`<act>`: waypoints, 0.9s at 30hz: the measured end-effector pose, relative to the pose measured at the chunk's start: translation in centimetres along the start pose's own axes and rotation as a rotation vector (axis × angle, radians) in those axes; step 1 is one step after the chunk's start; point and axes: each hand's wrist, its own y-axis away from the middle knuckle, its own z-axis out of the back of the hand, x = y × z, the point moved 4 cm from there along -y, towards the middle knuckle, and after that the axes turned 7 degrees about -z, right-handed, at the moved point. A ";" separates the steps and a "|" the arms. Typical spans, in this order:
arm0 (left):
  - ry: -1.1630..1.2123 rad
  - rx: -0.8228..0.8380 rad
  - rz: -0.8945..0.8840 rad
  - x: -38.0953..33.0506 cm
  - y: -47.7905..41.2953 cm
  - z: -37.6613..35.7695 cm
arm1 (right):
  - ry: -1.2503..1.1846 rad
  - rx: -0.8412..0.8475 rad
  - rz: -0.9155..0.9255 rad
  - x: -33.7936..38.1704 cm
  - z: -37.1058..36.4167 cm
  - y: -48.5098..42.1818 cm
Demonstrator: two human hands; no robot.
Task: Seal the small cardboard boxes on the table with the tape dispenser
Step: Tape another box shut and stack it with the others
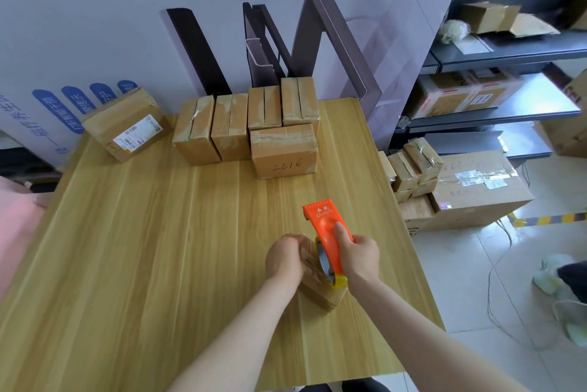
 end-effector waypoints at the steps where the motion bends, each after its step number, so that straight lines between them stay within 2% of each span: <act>1: -0.004 0.022 0.002 0.1 -0.2 0.0 | -0.008 -0.002 -0.007 0.0 0.1 -0.1; 6: -0.067 0.086 0.028 1.1 -0.9 0.0 | -0.056 -0.015 -0.062 -0.2 0.7 -0.7; 14: -0.258 0.331 -0.125 0.3 -2.6 0.0 | -0.081 -0.002 -0.067 -0.7 0.7 -1.0; 16: -0.351 0.411 -0.116 -0.1 -3.0 -0.2 | -0.086 -0.005 -0.063 -0.7 0.7 -1.1; 18: -0.345 0.436 -0.085 -0.4 -3.2 -0.5 | -0.088 -0.005 -0.057 -0.6 0.8 -1.0; 20: -0.162 0.333 0.013 0.0 -2.4 -0.3 | -0.087 -0.005 -0.051 -0.6 0.8 -1.0; 22: 0.043 0.079 0.066 1.0 -0.5 0.1 | -0.084 0.002 -0.048 -0.5 0.9 -0.9; 24: 0.122 -0.144 0.063 2.1 2.2 0.1 | -0.090 0.007 -0.047 -0.5 1.0 -0.9; 25: 0.187 -0.206 0.092 2.6 3.4 -0.1 | -0.091 0.007 -0.047 -0.5 1.0 -0.9; 27: 0.297 -0.219 0.180 3.4 5.0 -1.1 | -0.090 0.007 -0.048 -0.5 0.9 -0.8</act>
